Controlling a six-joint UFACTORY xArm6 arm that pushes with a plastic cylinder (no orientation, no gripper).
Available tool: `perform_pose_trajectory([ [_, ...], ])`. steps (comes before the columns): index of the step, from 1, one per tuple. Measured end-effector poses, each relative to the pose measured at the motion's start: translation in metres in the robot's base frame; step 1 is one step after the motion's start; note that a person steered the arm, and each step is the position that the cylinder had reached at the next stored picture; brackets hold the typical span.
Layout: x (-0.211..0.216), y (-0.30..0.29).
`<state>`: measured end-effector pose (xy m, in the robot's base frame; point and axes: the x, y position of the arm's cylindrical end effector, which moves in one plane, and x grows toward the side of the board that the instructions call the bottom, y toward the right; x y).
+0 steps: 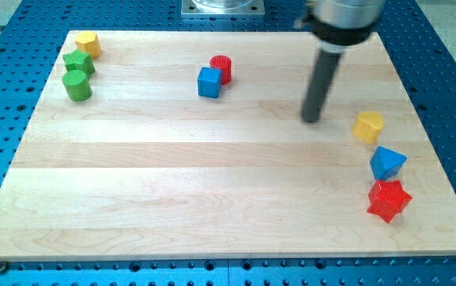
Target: Drag the blue cube to the top left of the yellow heart
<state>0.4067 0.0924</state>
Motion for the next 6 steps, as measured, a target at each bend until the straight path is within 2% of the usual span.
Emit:
perform_pose_trajectory([
  [1,0.000,-0.112],
  [2,-0.024,-0.160],
  [3,-0.046,-0.173],
  [4,-0.072,-0.129],
  [6,-0.066,0.055],
])
